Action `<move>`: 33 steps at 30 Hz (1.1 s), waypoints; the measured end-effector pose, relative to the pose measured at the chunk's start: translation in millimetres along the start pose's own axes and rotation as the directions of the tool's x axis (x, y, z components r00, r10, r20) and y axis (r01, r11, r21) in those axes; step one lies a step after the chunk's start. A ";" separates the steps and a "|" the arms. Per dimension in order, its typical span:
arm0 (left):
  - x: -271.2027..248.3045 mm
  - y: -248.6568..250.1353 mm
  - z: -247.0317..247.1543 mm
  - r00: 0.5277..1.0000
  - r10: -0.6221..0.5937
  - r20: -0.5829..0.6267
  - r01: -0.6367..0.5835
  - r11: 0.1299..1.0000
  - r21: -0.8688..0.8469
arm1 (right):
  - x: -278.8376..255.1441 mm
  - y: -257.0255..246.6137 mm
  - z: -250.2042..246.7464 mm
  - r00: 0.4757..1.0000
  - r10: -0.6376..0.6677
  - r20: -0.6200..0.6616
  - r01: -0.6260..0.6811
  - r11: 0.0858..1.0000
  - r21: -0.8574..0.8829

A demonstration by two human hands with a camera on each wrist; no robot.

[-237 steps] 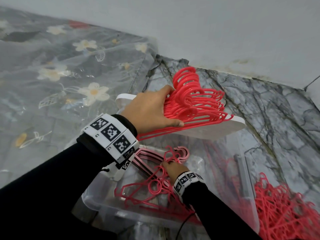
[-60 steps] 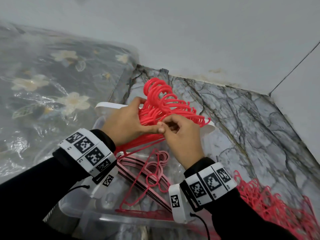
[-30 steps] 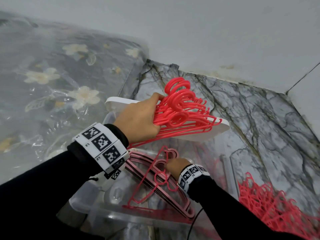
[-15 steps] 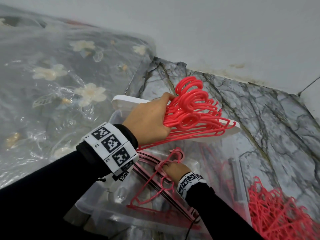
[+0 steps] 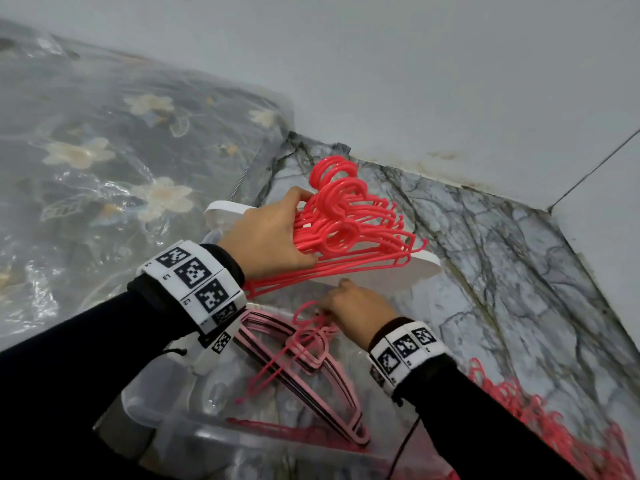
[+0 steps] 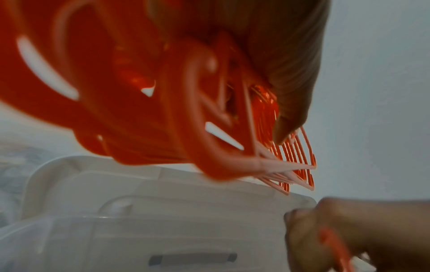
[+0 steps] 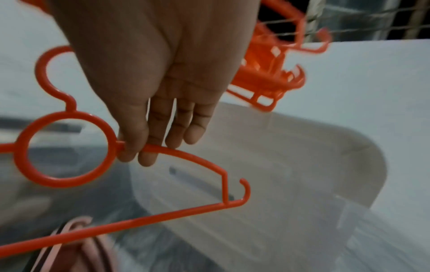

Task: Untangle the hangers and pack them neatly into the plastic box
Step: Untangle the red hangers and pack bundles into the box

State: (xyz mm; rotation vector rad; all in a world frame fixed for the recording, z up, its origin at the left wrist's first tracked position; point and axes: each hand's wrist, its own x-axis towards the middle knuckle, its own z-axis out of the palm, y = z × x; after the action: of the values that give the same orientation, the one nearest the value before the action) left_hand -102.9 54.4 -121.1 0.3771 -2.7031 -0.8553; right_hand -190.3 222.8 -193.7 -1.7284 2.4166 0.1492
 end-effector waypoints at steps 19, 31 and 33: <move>-5.9 2.9 -5.0 0.997 0.005 0.083 0.007 0.990 -0.141 | -45.0 21.9 -86.9 0.857 0.185 -0.481 -0.095 0.974 0.206; -3.6 -4.0 2.5 0.996 0.026 0.083 -0.025 1.000 -0.011 | -42.7 20.1 -77.0 0.900 0.199 -0.387 -0.089 0.955 0.282; -2.9 -7.1 3.0 0.998 0.014 0.064 -0.013 1.000 -0.006 | -38.2 15.2 -64.2 0.979 0.146 -0.145 -0.105 0.960 0.258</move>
State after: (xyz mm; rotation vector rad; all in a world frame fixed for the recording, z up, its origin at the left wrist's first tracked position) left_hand -100.1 51.3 -128.2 0.3352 -2.7580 -0.8854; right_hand -197.6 251.9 -123.5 -1.5308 2.5300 -0.2806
